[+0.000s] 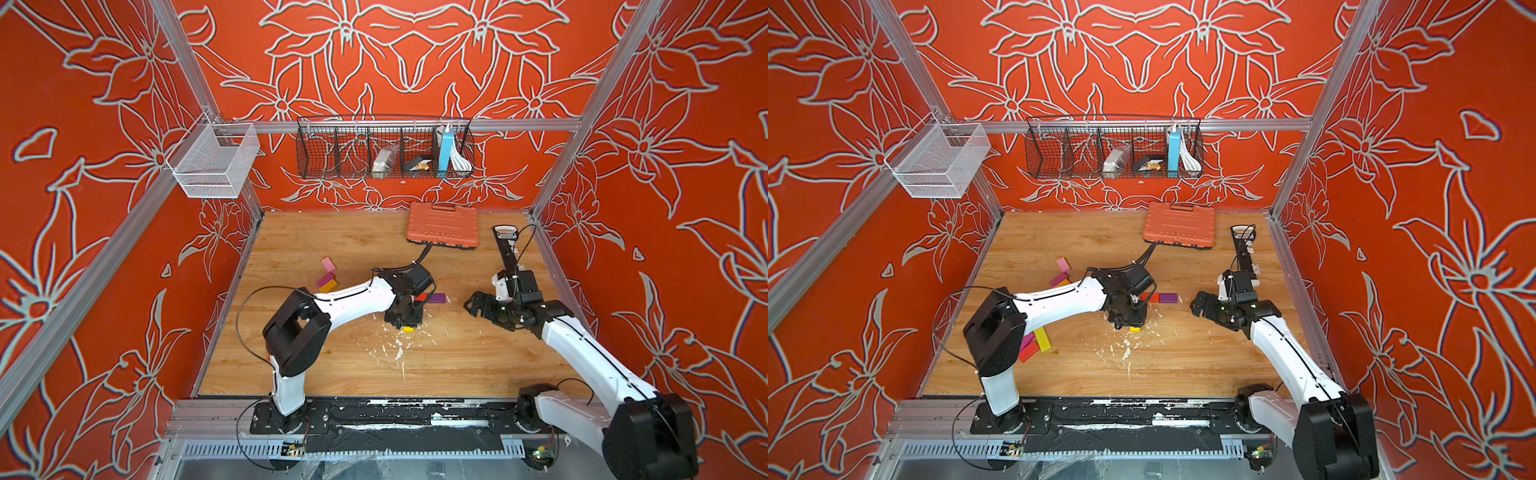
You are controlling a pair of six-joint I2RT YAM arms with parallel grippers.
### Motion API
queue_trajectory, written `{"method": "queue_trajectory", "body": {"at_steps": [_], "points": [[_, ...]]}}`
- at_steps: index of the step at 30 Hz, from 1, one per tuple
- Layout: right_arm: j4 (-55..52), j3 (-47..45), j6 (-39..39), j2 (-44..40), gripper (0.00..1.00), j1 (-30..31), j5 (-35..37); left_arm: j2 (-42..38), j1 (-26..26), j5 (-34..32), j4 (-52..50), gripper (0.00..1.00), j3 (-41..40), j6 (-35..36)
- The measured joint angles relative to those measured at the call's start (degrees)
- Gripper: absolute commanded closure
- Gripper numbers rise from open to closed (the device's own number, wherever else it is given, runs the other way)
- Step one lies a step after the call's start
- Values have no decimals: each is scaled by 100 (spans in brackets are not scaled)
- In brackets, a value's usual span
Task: Assemble the letter c with building blocks
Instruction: Place the building block at the center of the board.
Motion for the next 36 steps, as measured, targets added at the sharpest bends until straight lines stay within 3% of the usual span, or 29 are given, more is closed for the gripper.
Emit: {"method": "queue_trajectory", "body": {"at_steps": [15, 22, 27, 32, 36], "points": [[157, -109, 33, 125, 2, -11, 17, 610, -306, -87, 190, 69, 160, -610], [157, -109, 31, 125, 3, -11, 24, 765, -306, -142, 210, 37, 337, -717], [155, -109, 9, 118, 8, -7, 2, 645, -306, -138, 271, 24, 297, -728], [153, -109, 48, 105, 13, 236, 57, -11, -254, -116, 356, 12, 17, -684], [138, -85, 195, 195, 16, 822, 262, -750, 17, -9, 498, 3, -245, -555]]}}
